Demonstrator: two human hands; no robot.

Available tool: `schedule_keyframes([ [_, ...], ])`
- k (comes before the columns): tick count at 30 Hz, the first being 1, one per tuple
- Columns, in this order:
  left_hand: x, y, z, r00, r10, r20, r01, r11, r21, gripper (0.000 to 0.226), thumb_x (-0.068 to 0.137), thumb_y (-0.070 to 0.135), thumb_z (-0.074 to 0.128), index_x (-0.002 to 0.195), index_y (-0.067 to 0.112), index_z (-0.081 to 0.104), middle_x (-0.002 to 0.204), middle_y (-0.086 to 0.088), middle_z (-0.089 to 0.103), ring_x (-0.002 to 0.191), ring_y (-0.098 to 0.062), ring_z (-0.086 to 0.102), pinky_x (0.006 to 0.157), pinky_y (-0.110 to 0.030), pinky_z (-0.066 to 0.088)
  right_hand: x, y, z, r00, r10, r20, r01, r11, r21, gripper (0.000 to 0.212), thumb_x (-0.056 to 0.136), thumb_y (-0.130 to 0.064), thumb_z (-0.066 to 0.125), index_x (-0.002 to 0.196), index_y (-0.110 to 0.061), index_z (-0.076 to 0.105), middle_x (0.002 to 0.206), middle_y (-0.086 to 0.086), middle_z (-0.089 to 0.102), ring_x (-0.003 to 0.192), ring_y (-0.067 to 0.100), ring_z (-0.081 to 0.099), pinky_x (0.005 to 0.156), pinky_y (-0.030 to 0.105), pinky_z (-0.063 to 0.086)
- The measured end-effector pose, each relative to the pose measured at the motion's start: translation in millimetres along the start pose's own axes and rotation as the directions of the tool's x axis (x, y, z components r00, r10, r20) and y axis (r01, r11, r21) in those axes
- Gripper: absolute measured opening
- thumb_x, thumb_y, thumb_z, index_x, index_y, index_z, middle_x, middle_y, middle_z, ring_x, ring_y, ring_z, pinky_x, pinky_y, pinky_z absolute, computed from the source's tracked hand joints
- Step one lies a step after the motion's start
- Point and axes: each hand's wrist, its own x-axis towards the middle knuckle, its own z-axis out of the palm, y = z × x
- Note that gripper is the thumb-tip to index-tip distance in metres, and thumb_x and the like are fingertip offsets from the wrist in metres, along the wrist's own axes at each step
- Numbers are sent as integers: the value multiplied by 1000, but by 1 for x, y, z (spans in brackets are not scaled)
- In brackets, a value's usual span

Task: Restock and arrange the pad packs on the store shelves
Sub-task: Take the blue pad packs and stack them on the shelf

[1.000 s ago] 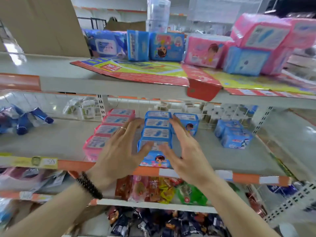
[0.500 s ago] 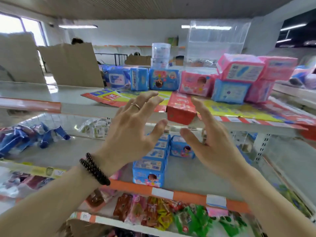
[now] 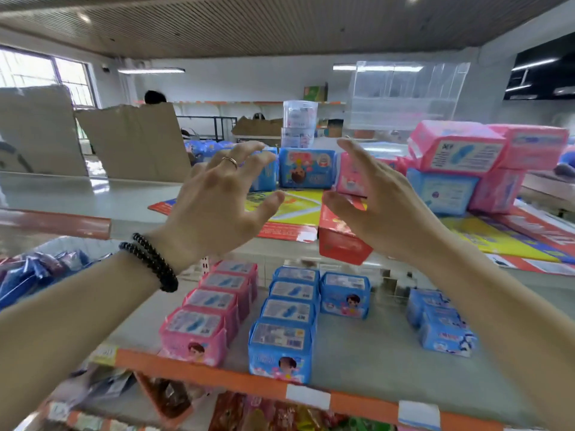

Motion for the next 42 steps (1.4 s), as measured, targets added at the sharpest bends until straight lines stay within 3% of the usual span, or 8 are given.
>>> schedule_keyframes([
  [13,89,-116,33,958,-81,275,103,992,-67,84,80,79,24,150,33,35,160,9,30,146,-17,30,116,-51,31,130,5,74,993,25,114,-5,986,-168,79,96,-44,58,158,-20,17,164,-2,23,147,21,28,116,38,29],
  [18,127,-158,53,924,-47,381,79,995,-68,64,95,66,40,150,33,37,161,7,29,147,-17,28,118,-48,30,184,4,106,971,121,208,-71,970,-231,74,95,-45,60,154,-19,24,155,7,40,137,28,42,108,43,40],
  [22,144,-179,72,897,-5,442,44,996,-78,64,95,65,42,151,35,35,162,9,27,146,-17,30,119,-44,28,226,1,133,937,260,233,-205,950,-236,70,90,-60,59,141,-16,43,128,6,55,111,25,52,85,37,46],
  [25,153,-191,87,892,17,451,32,994,-101,66,94,65,43,150,33,36,162,10,26,147,-16,30,119,-43,28,249,-2,159,921,350,171,-271,891,-364,74,84,-75,53,124,-13,50,89,0,49,83,18,47,60,32,36],
  [29,155,-205,101,883,33,468,21,994,-109,62,96,60,44,150,29,38,163,7,24,150,-17,20,118,-40,23,267,4,195,905,394,161,-306,865,-399,90,77,-85,48,127,-10,46,109,8,55,97,28,56,73,38,47],
  [34,150,-220,109,874,29,484,27,994,-108,59,98,58,45,149,29,38,160,11,27,148,-15,21,117,-38,24,273,2,211,906,411,96,-337,841,-422,57,85,-63,60,105,-17,34,97,6,48,87,27,49,67,38,40],
  [37,148,-224,109,874,19,486,38,994,-107,54,98,56,47,145,29,42,158,9,31,147,-14,26,117,-39,27,272,2,210,918,393,42,-341,840,-423,45,85,-50,61,105,-18,36,95,6,51,85,29,51,66,37,40],
  [42,143,-216,97,888,-20,460,72,993,-96,53,97,54,51,143,29,44,153,6,40,139,-14,36,109,-34,33,275,1,206,935,347,78,-298,883,-362,37,89,-49,51,108,-21,37,101,8,57,87,30,53,67,37,42],
])
